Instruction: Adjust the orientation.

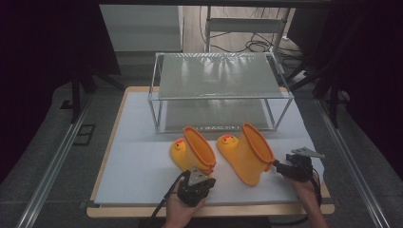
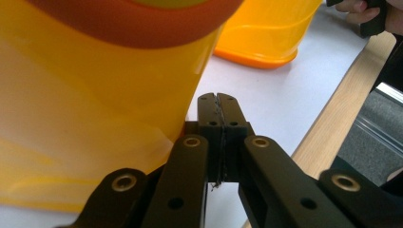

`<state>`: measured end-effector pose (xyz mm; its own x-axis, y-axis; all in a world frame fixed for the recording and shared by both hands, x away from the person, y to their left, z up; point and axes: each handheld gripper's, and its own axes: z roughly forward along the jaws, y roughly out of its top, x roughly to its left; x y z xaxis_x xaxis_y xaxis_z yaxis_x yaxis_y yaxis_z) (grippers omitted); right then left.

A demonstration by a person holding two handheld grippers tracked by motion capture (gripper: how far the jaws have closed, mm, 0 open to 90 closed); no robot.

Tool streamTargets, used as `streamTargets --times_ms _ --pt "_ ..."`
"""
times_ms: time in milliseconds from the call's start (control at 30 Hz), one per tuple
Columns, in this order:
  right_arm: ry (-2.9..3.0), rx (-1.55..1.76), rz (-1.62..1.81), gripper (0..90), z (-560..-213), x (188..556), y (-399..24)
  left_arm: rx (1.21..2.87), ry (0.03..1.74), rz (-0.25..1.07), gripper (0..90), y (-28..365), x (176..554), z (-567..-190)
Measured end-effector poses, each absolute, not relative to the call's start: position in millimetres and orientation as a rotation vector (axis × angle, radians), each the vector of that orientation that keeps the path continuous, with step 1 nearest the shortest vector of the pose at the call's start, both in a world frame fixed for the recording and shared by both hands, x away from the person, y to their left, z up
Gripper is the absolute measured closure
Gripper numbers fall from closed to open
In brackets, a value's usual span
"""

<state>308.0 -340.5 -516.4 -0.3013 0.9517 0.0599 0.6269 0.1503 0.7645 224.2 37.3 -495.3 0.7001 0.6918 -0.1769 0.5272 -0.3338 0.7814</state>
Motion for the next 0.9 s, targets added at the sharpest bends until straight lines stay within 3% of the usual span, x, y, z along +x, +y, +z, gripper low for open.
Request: streamTargets --times_ms 767,900 --pt "1.987 1.509 0.976 34.2 -516.2 308.2 -340.9 1.898 1.149 0.304 90.0 140.5 207.8 -497.0" --pt "1.988 1.512 0.99 34.2 -515.7 308.3 -339.4 1.879 1.146 0.281 85.4 147.3 207.9 -497.7"
